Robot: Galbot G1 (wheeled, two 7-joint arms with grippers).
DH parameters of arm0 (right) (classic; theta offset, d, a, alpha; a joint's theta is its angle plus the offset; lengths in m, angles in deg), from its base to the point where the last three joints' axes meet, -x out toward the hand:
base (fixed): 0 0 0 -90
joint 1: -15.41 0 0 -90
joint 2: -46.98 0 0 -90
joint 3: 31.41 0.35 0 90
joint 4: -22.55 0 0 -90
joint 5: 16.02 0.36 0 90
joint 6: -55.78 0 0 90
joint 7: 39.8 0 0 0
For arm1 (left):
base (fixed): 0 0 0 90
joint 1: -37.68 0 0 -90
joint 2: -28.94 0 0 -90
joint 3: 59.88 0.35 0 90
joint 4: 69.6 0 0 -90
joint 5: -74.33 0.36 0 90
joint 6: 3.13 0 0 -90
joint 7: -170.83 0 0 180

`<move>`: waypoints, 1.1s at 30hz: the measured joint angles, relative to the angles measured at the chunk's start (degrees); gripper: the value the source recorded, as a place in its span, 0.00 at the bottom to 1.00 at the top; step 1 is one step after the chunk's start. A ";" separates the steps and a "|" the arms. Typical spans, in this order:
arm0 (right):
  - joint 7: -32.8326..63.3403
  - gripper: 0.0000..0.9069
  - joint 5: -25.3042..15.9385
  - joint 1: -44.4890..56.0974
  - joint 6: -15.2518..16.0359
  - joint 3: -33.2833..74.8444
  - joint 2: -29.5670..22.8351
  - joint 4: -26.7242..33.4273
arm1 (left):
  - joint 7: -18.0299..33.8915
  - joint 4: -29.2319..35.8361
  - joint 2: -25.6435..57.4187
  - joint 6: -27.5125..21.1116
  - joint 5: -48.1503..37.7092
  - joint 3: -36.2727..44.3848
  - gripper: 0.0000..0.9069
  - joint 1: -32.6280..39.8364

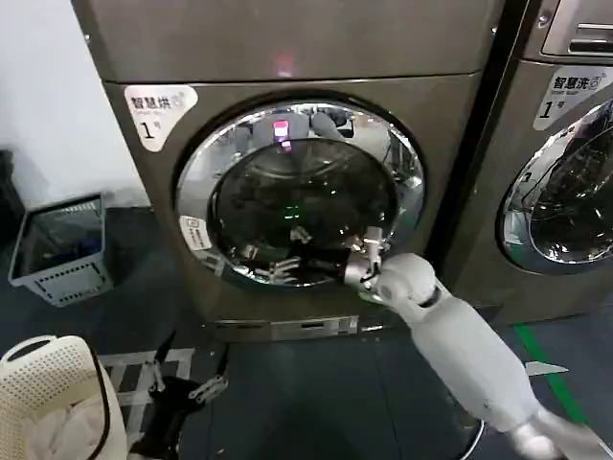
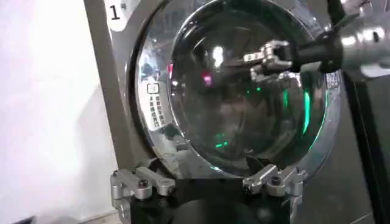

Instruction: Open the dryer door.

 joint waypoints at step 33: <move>-2.25 1.00 -2.28 -5.53 -1.95 -4.33 -8.91 11.73 | 0.26 1.70 1.21 -1.40 -2.15 -2.63 1.00 -0.11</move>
